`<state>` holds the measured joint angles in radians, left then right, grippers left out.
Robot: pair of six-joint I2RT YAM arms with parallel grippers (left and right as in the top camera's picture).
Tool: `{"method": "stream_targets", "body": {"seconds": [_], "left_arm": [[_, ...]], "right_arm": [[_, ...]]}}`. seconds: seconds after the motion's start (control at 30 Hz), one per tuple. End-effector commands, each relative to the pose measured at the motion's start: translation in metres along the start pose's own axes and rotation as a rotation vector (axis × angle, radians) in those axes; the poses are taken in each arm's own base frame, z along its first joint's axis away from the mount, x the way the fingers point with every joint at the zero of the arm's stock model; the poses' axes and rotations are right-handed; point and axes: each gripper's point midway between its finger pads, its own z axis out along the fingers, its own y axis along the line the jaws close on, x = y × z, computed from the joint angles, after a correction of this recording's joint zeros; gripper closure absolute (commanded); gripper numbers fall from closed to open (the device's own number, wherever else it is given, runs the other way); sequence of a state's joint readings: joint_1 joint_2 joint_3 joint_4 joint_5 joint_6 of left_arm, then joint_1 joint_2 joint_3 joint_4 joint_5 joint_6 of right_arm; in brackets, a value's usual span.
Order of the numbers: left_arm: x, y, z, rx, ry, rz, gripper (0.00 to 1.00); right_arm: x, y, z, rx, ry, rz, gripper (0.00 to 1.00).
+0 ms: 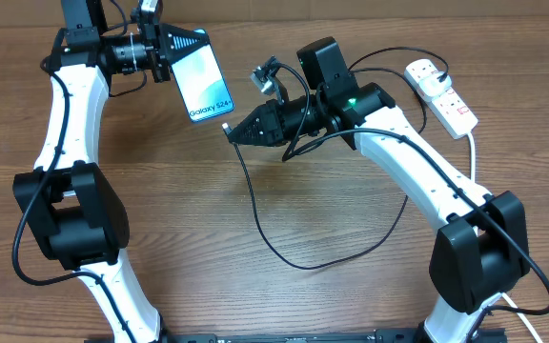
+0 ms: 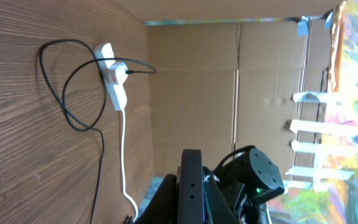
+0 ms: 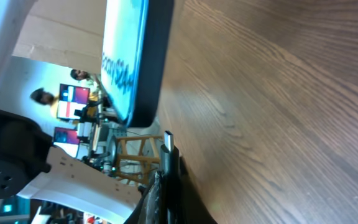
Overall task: Plug charger to phone and switch on socket
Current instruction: 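Carry the plug with the right gripper toward the phone's bottom port, then align the USB-C plug under the phone held by the left gripper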
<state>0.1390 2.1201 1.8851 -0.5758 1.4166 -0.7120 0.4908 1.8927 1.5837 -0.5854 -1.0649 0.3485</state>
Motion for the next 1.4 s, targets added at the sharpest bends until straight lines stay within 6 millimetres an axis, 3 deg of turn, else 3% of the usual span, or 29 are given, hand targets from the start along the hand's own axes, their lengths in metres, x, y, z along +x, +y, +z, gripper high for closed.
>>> {"method": "stream_targets", "body": {"seconds": [0.0, 0.3, 1.0, 1.37], "left_arm": [[-0.003, -0.007, -0.001, -0.008, -0.013, -0.028, 0.96], [-0.005, -0.004, -0.001, -0.024, -0.028, -0.027, 0.96], [0.002, -0.011, 0.001, 0.016, 0.012, -0.016, 0.96], [0.007, -0.013, 0.012, 0.018, 0.035, 0.005, 0.96]], "right_arm": [[-0.004, 0.033, -0.008, -0.070, -0.004, -0.047, 0.96], [-0.016, 0.046, -0.010, -0.120, -0.029, -0.026, 0.96], [-0.022, 0.038, -0.009, -0.075, -0.060, -0.018, 0.96], [-0.026, 0.039, -0.009, -0.076, -0.074, -0.021, 0.96]]}}
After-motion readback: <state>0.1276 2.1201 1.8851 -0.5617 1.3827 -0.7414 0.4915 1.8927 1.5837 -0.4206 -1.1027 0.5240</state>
